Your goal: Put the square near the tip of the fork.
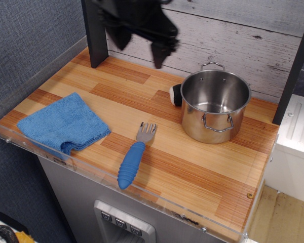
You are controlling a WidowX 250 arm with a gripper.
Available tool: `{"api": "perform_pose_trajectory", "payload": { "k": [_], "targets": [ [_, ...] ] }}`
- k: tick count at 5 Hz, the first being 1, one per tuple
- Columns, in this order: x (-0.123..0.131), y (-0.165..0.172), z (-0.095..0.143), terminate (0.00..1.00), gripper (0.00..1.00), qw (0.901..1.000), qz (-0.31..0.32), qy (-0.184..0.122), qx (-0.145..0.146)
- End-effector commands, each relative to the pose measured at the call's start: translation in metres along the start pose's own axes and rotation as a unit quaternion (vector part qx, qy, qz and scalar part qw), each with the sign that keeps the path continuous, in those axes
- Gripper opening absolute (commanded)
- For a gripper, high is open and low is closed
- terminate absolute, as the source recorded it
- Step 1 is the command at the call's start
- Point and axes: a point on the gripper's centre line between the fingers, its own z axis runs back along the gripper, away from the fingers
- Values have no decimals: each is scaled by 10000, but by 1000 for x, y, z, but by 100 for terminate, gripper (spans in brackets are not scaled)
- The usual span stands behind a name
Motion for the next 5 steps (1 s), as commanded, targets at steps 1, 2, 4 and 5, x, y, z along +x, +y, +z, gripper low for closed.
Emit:
{"api": "perform_pose_trajectory", "payload": {
  "k": [1,2,4,5],
  "targets": [
    [-43,28,8,0,100,9976,607,229,255],
    [-65,40,15,0,100,9908,1258,386,327],
    [-103,60,7,0,100,9685,2148,961,811],
    [-104,55,3,0,100,9539,2517,1258,1048]
  ]
}}
